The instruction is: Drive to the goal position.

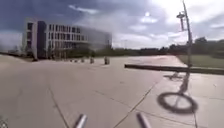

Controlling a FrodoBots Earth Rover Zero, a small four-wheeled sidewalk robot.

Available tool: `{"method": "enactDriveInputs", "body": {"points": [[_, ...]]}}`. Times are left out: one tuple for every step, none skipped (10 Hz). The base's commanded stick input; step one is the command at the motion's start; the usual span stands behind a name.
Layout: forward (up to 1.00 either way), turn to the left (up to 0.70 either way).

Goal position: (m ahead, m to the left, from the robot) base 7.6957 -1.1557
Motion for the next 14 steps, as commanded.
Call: {"method": "enactDriveInputs", "body": {"points": [[0.50, 0.00], [0.50, 0.21], [0.50, 0.50], [0.50, 0.50], [0.50, 0.50], [0.50, 0.30], [0.50, 0.00], [0.50, 0.00], [0.50, 0.00], [0.50, 0.00], [0.50, 0.00], [0.50, 0.00], [0.50, 0.00], [0.50, 0.00]]}}
